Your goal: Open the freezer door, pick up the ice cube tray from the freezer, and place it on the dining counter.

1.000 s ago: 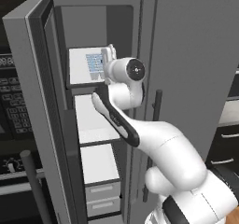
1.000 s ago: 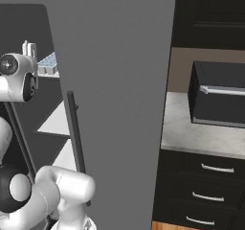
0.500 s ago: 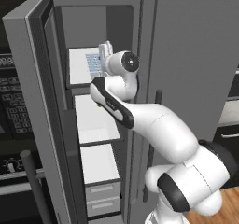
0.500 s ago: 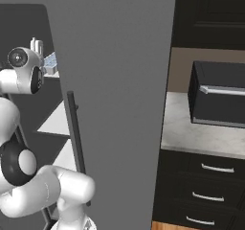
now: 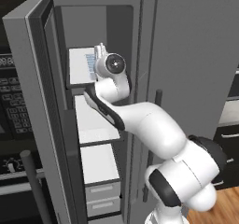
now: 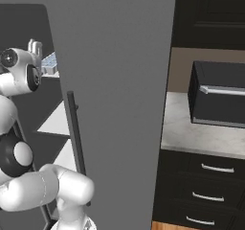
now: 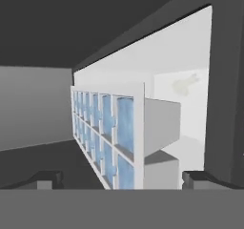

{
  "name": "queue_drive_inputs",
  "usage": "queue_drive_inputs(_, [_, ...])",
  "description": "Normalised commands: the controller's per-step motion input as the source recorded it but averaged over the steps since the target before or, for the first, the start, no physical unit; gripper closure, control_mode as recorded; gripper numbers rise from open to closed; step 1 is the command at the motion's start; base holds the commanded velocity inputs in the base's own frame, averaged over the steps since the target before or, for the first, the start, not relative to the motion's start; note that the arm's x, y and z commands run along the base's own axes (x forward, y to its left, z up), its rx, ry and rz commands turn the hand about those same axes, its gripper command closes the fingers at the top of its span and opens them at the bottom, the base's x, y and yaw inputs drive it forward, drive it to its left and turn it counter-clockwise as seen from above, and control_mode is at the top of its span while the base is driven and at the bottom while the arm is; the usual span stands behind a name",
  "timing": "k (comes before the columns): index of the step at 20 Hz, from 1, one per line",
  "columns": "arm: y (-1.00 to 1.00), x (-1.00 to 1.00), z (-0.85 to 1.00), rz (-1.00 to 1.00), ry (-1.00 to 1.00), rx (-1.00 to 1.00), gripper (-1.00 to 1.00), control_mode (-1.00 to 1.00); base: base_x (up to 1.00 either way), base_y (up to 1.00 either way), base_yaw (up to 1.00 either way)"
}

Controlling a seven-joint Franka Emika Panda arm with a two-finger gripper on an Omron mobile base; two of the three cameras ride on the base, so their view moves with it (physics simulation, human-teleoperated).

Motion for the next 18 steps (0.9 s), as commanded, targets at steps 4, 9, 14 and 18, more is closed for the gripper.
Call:
queue_drive_inputs(4, [0.02,0.04,0.00,-0.04,0.03,0.00,-1.00,-1.00,0.00,0.00,0.00])
queue_drive_inputs(9, [0.00,0.03,-0.01,0.00,0.03,0.00,-1.00,-1.00,0.00,0.00,0.00])
queue_drive_inputs(14, [-0.05,0.09,-0.13,-0.01,0.00,0.00,-1.00,-1.00,0.00,0.00,0.00])
queue_drive_inputs(18, [-0.13,0.03,-0.23,-0.06,0.00,0.00,-1.00,-1.00,0.00,0.00,0.00])
